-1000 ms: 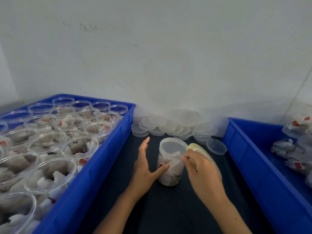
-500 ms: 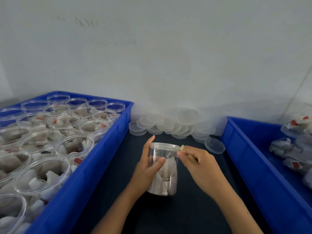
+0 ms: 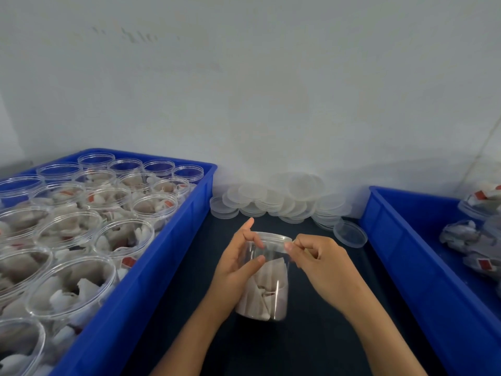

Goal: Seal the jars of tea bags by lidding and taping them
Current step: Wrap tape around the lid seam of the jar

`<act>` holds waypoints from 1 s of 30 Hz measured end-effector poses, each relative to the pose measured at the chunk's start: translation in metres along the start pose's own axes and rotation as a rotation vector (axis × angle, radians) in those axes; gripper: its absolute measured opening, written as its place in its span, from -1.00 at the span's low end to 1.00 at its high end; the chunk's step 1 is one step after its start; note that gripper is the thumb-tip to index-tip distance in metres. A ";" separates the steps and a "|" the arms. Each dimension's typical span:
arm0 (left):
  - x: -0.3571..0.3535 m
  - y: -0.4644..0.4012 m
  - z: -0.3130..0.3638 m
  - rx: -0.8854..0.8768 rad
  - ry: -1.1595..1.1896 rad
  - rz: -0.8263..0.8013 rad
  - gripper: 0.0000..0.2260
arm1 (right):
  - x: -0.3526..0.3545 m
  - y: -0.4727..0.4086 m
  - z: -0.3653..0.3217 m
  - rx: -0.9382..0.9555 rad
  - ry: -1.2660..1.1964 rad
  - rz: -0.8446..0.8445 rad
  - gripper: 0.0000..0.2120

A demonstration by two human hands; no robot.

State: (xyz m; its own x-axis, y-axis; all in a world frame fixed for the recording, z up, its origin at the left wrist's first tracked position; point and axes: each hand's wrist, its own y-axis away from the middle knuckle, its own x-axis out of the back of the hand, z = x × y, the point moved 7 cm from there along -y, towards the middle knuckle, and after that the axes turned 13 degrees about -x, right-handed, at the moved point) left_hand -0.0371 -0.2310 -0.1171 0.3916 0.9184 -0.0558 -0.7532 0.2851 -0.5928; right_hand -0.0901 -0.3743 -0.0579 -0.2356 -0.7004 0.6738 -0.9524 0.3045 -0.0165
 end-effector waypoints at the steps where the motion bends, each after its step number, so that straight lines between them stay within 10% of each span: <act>1: 0.000 0.000 0.001 -0.003 -0.018 0.020 -0.82 | 0.000 0.001 -0.001 0.003 -0.007 0.000 -0.63; 30: 0.000 0.004 0.020 -0.107 -0.160 0.277 -0.83 | 0.000 -0.005 0.003 -0.036 0.054 0.132 -0.64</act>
State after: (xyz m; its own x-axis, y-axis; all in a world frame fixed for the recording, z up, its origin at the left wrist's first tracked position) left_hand -0.0506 -0.2248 -0.1035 0.0857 0.9908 -0.1050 -0.7561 -0.0039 -0.6544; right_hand -0.0855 -0.3774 -0.0601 -0.3466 -0.6170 0.7065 -0.9059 0.4156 -0.0814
